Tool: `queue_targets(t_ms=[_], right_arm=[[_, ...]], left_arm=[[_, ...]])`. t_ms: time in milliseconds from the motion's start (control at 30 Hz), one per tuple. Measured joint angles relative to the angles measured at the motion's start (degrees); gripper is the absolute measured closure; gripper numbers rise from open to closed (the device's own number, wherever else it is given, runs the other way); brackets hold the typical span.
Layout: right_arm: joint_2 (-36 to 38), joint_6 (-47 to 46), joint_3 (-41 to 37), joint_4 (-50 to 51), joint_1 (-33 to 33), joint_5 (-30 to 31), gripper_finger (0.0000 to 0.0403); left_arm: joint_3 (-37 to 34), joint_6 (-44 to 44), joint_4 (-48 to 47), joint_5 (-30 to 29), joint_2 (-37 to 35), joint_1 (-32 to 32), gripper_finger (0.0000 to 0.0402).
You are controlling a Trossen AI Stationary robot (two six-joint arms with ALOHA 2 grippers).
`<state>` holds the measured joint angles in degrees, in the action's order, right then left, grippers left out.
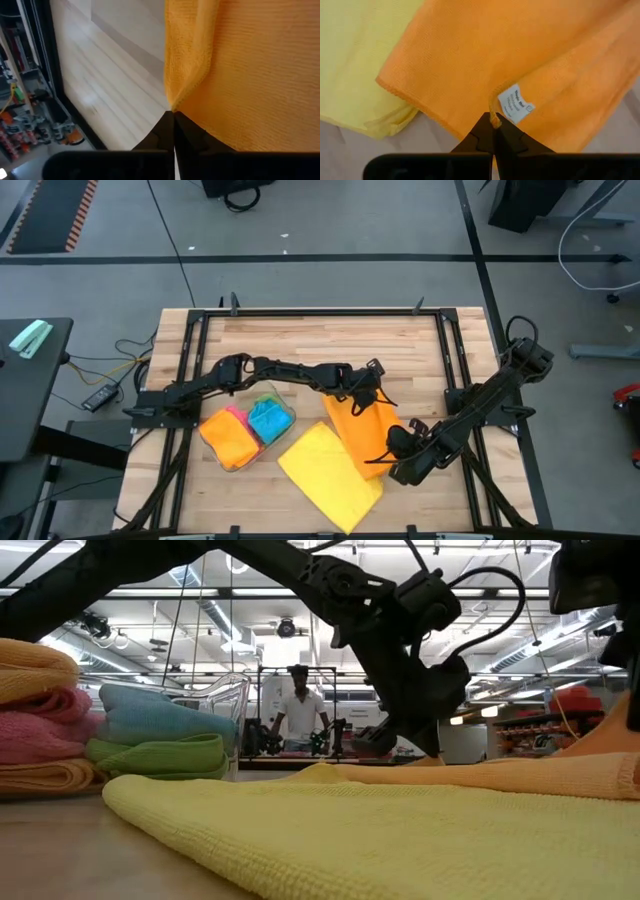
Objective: Fold microfiber towels
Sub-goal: Fold the orange microfiber cloth
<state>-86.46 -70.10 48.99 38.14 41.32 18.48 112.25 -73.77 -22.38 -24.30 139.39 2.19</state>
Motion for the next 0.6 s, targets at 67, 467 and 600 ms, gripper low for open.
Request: queue_targets(t_ms=[67, 467, 600], right_arm=[[0.1, -0.6, 0.0, -0.1, 0.1, -1.0, 0.0395], [0.4, -3.0, 0.0, 2.0, 1.1, -4.5, 0.0395], [0.7, -2.4, 1.6, 4.6, 1.2, -4.4, 0.0395]], left_arm=[[0.0, 1.1, 0.4, 0.3, 0.2, 0.0, 0.0394], [-0.2, 7.1, 3.6, 3.0, 0.2, 0.9, 0.0395], [-0.2, 8.4, 6.2, 2.9, 0.2, 0.9, 0.0382]])
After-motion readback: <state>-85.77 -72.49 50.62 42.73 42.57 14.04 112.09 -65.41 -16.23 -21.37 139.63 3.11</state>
